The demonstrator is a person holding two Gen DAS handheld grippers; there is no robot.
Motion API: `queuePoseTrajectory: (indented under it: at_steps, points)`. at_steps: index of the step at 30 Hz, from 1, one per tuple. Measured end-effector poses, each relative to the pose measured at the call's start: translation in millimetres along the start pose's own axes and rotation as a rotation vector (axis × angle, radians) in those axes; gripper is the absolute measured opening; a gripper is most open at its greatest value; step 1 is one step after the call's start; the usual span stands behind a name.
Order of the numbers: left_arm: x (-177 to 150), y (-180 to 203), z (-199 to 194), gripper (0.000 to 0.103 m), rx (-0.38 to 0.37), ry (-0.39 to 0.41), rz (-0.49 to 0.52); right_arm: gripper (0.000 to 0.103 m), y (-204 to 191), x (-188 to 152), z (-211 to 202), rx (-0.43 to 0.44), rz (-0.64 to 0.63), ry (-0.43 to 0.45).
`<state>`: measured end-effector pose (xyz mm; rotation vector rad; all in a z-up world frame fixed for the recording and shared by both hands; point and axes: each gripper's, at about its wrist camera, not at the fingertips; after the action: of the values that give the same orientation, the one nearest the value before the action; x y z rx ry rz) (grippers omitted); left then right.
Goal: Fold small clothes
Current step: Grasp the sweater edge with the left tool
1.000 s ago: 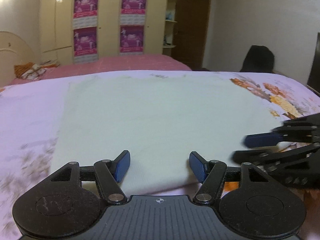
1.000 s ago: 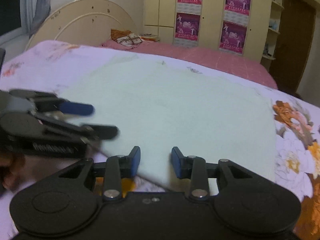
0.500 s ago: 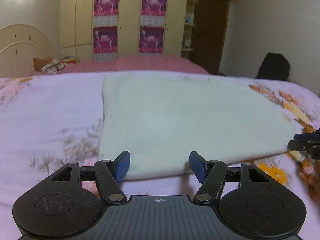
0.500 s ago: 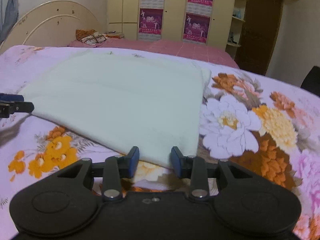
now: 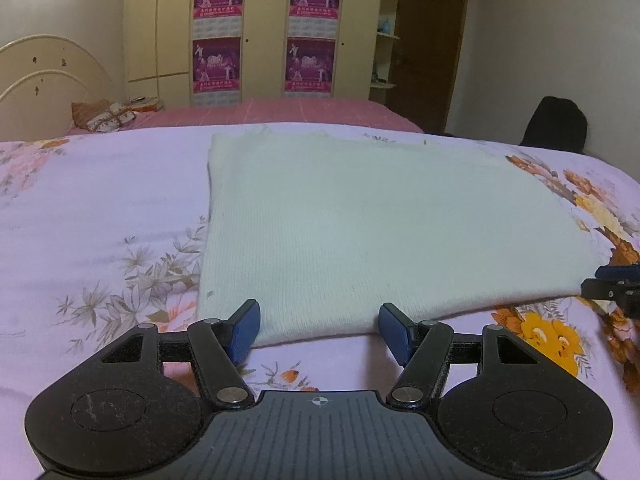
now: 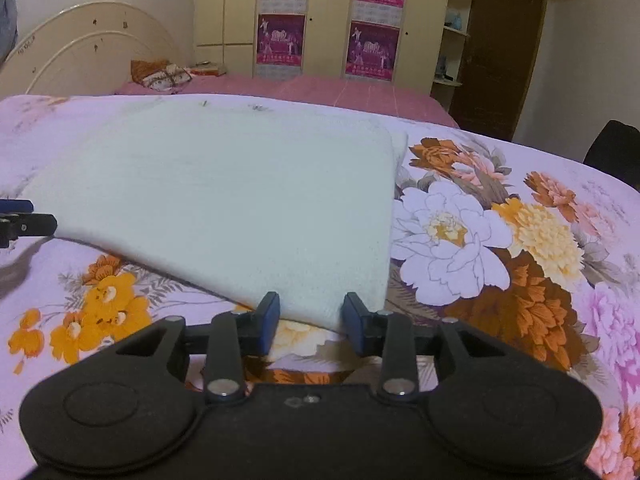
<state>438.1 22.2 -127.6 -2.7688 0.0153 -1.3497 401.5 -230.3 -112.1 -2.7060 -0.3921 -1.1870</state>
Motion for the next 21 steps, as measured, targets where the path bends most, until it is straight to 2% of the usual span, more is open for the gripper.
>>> queuePoseTrajectory:
  at_steps: [7,9,12,14,17,19,21]
  points:
    - [-4.0,-14.6,-23.1,0.065,-0.013,-0.009,-0.068,0.034,1.5,-0.3,-20.3,0.027,0.073,0.048]
    - [-9.2,-27.9,-28.0,0.065,-0.046,-0.031,-0.167,0.034,0.2,-1.8,-25.4,0.032,0.073,0.051]
    - [-21.7,-53.7,-21.2,0.065,-0.175,-0.111,-0.448,0.034,-1.8,-0.9,-31.2,0.042,0.071,0.059]
    - [-32.0,-64.5,-9.3,0.065,-0.23,-0.155,-0.627,0.034,-3.0,1.7,-32.7,0.052,0.075,0.064]
    - [-40.5,-70.3,2.4,0.065,-0.258,-0.146,-0.794,0.034,-5.4,8.6,-34.2,0.076,0.083,0.081]
    - [-43.7,-71.3,10.1,0.064,-0.262,-0.128,-0.869,0.034,-7.1,14.4,-34.4,0.095,0.087,0.097]
    - [-44.0,-69.9,17.4,0.057,-0.251,-0.11,-0.913,0.028,-7.2,21.7,-33.2,0.134,0.101,0.113]
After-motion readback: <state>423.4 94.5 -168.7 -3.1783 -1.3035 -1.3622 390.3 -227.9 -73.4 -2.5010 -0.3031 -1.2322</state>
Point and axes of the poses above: each gripper's, at about its wrist camera, not at the fingertips, and z roughly the way its jaws point, y to its right, x to its top, and after that the axes turned 12 degrees about x, right-handed
